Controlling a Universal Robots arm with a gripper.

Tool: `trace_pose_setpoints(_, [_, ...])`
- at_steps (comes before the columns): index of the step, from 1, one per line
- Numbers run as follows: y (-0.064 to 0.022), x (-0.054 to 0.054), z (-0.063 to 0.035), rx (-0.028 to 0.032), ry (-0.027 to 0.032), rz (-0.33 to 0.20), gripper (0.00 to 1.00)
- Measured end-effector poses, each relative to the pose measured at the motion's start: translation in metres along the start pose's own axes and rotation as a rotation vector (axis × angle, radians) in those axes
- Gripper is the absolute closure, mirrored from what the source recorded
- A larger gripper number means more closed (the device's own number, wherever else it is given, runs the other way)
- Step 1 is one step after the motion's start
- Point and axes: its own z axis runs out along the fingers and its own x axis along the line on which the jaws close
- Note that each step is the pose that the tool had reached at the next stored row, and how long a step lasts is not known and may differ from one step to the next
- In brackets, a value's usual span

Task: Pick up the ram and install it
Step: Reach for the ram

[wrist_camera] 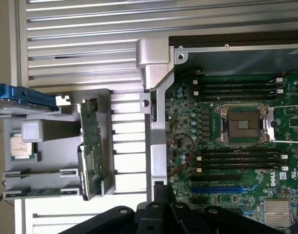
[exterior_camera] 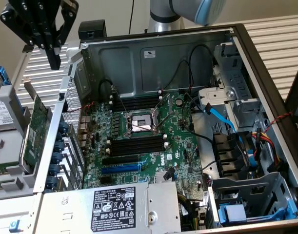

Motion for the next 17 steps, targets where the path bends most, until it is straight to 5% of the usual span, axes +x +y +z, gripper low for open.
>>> trace_pose_setpoints(3, [-0.0010, 0.013, 0.0005, 0.0007, 0.0085, 0.000, 0.89])
trace_pose_setpoints(8, [-0.0026, 0.036, 0.0024, 0.0007, 0.0094, 0.000, 0.89])
trace_pose_setpoints(17, [-0.0055, 0.076, 0.0070, 0.0000, -0.0006, 0.000, 0.89])
